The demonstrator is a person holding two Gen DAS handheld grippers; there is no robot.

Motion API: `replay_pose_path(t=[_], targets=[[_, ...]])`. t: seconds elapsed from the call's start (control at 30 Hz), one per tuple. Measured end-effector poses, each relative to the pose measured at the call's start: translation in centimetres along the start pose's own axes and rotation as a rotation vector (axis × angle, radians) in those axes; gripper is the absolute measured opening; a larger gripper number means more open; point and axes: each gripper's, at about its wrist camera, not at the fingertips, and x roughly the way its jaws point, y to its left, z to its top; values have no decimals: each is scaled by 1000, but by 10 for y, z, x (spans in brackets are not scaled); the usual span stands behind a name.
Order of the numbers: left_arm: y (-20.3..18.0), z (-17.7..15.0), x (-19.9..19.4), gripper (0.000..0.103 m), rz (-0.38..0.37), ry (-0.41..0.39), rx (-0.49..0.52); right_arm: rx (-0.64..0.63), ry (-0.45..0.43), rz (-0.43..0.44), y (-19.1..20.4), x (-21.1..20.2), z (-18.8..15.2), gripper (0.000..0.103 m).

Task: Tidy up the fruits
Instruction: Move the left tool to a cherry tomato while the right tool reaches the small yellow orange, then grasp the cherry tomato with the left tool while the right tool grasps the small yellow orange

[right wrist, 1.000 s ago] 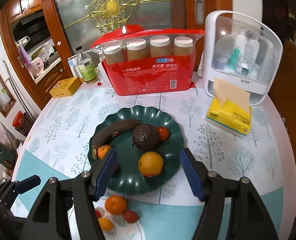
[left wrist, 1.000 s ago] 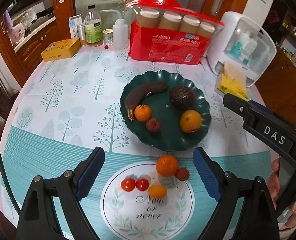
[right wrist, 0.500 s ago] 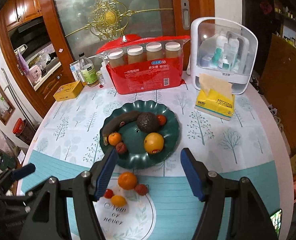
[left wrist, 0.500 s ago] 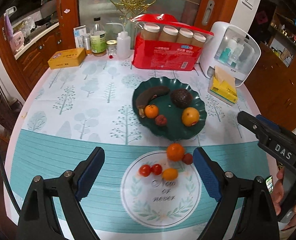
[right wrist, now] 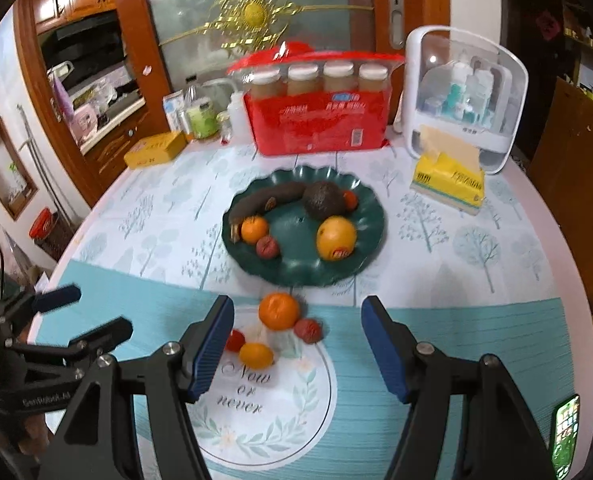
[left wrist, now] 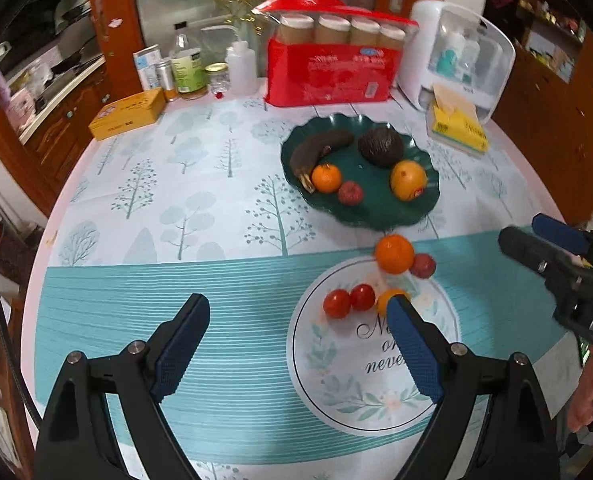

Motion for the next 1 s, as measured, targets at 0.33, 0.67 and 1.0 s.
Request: replay_pose_path(t=[0.33,0.67,1.0], targets=[[-8,-8,56,76,-53,87,109,0,136,37,6,55,-53,59],[-8,-9,105,60,-154,209,107,-33,197,75,20,97,-72,50],[-8,-5,126,44,-206,261,99,-78,211,78,31,117,-70,50]])
